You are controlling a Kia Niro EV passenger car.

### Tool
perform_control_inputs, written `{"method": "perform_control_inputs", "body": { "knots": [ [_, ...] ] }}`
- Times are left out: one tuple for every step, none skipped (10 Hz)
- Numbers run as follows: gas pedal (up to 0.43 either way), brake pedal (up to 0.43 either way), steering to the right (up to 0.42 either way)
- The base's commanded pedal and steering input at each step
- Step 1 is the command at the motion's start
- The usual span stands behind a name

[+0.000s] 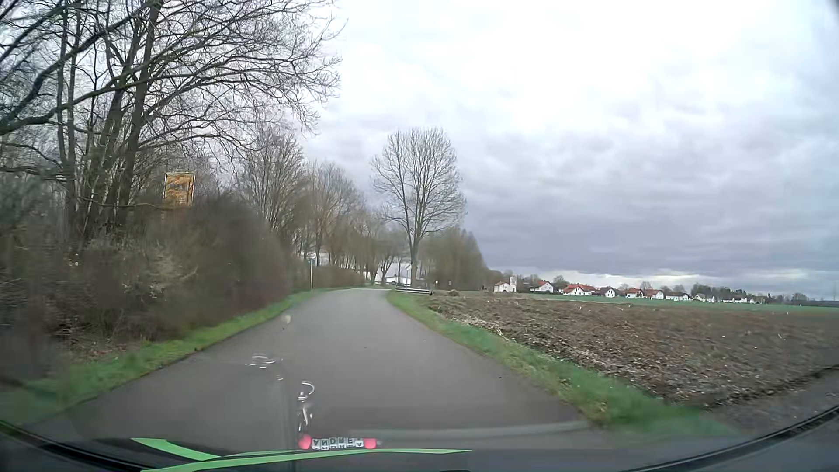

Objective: Follow the waypoints while adhering to traffic rules and regulations

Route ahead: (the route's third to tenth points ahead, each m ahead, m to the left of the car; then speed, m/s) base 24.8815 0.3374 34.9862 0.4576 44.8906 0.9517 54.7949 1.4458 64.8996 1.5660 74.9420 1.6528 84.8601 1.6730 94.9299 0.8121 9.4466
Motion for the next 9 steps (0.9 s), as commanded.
{"method": "perform_control_inputs", "body": {
  "knots": [
    [0.150,0.000,-0.031],
    [0.150,0.000,-0.031],
    [0.150,0.000,-0.031],
    [0.150,0.000,-0.031],
    [0.150,0.000,-0.031],
    [0.150,0.000,-0.031],
    [0.150,0.000,-0.031],
    [0.150,0.000,-0.030],
    [0.150,0.000,-0.030]
  ]
}}
